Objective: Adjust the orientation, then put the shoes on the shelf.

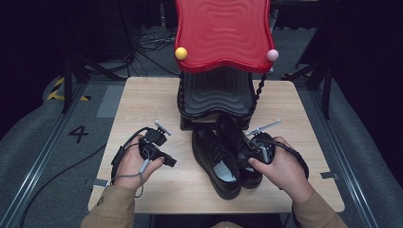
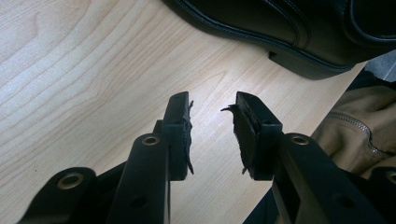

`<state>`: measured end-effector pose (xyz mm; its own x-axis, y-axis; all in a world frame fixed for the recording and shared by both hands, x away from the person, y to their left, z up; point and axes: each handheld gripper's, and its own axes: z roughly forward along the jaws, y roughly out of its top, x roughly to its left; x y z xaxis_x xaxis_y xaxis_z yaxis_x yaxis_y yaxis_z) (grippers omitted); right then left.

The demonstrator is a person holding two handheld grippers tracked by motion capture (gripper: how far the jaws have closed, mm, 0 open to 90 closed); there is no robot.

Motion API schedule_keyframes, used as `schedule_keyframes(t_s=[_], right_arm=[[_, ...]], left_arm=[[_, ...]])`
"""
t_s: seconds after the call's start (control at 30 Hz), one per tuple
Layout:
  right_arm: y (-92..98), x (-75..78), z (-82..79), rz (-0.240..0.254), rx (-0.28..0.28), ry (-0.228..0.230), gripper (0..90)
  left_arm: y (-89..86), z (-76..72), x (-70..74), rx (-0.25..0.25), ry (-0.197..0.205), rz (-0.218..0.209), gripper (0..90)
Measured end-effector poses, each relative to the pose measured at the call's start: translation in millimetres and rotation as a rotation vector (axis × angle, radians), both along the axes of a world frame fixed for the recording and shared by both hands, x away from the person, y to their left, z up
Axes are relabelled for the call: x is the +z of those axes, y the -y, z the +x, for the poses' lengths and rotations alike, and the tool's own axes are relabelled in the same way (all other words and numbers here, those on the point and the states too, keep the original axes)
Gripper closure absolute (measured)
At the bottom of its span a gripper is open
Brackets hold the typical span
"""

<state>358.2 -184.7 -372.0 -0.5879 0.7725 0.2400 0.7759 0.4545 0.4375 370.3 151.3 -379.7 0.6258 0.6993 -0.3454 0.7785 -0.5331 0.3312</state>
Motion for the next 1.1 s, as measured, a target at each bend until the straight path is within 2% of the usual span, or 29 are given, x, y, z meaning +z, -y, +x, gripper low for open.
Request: schedule_keyframes(t_s=[0.1,0.2,0.23,0.4,0.53,0.6,0.67,0.77,0.97,1.1], right_arm=[[-11.3,-14.6,2.2,-0.059,-0.021,-0.010,42.5],[-17.4,-23.6,4.7,-0.072,-0.014,-0.034,41.1],[-25.2,-35.0,9.0,-0.110,-0.011,-0.032,41.1],[-34.0,-47.4,15.5,-0.138,-0.002,-0.046,42.8],[-36.1,-48.3,20.1,-0.154,-0.007,-0.029,47.9],[-38.0,-49.7,22.2,-0.188,-0.003,-0.015,54.0],[-39.2,-50.2,25.8,-0.200,-0.005,-0.018,55.9],[-39.8,-49.7,30.7,-0.196,-0.009,-0.046,57.4],[-43.5,-49.9,31.3,-0.201,-0.008,0.004,60.4],[-42.3,-47.8,32.3,-0.178,-0.008,0.016,72.2]], left_arm=[[0.8,0.5,-0.4,-0.002,-0.002,0.002,66.7],[1.2,0.5,-1.5,-0.001,-0.005,0.004,66.6],[1.1,0.5,-2.3,-0.002,-0.007,0.004,66.5],[-2.0,-1.1,-3.3,0.010,-0.012,0.008,66.4],[-6.0,-4.3,-3.0,0.021,-0.010,0.010,66.4],[-8.1,-6.0,-3.5,0.028,-0.013,0.009,66.3],[-10.2,-7.2,-3.9,0.039,-0.011,0.008,66.3],[-12.1,-8.3,-4.0,0.046,-0.011,0.005,66.1],[-13.5,-8.8,-3.4,0.044,-0.010,0.006,66.1],[-13.5,-7.0,-2.4,0.044,-0.009,-0.001,66.2]])
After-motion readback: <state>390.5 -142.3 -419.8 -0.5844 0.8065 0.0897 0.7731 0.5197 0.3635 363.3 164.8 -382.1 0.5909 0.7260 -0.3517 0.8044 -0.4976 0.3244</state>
